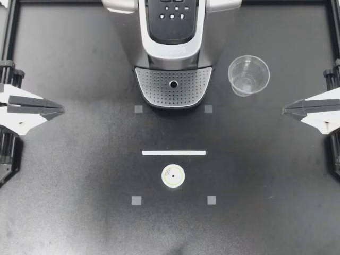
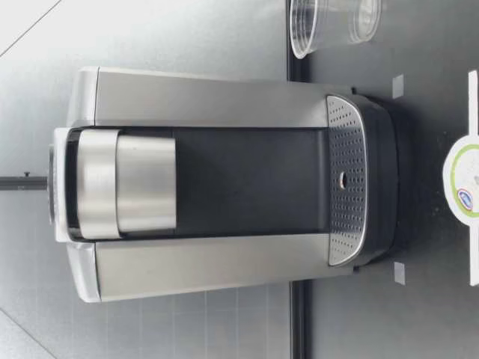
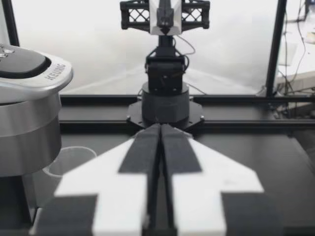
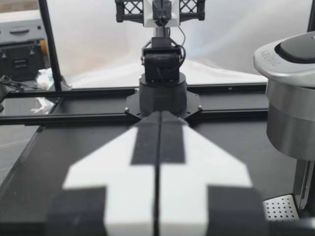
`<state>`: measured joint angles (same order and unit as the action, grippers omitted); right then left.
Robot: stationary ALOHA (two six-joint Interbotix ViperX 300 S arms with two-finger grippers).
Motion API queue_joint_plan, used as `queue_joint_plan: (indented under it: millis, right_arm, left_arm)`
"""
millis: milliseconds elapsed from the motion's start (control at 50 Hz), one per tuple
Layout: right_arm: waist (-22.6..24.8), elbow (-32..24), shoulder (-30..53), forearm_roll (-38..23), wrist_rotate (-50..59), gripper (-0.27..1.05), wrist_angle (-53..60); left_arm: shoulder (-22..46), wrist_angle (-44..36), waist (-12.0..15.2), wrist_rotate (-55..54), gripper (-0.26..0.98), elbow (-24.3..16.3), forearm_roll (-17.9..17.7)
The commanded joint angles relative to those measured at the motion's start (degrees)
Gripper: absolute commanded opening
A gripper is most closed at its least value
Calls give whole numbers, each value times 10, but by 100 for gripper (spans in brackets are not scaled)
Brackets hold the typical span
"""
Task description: Place the coffee capsule inside the capsule container, then place the cup onto the center of the cup tray, then push the 'Hot Water' and 'Travel Mug' buttons.
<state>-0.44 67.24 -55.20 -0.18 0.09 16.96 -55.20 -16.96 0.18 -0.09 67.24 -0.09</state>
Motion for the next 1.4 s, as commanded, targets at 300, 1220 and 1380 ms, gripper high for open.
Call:
queue_joint_plan:
  millis: [300,1220,1380]
  right_arm:
    - [13,-33,108,0,19,2,33]
    - [67,-156,478,-2,86,2,0]
    - [67,-169,500,-2,88,2,-22]
  left_arm:
    - [117,-4,-29,-5,11,-34,4]
    - [477,151,-76,-26,15,-192,4]
    - [495,152,-76,-30,32,-200,3]
